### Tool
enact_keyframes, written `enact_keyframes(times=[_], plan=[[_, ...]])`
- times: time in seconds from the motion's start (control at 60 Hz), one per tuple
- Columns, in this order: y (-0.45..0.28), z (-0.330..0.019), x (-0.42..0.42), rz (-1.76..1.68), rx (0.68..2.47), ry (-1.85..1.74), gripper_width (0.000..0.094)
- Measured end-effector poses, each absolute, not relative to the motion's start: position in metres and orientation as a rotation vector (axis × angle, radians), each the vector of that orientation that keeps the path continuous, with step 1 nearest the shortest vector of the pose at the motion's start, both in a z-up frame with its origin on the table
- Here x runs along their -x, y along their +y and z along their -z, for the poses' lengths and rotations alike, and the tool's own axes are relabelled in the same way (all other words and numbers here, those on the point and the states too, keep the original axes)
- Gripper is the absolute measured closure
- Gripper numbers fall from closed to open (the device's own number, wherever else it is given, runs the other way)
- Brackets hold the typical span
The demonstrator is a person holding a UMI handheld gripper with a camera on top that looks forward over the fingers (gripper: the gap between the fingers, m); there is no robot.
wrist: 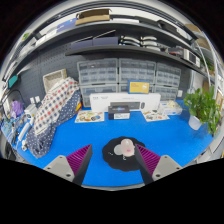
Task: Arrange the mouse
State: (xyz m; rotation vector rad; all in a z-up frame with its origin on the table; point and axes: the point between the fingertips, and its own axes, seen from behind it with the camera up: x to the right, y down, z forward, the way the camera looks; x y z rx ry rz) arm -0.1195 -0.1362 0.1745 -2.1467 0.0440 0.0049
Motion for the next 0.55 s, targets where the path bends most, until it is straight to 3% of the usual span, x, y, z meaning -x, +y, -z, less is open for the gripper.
enact_keyframes(times=[0.55], plan=[[-0.2,-0.194,0.157,-0.021,2.118,-0.009,0.0086]])
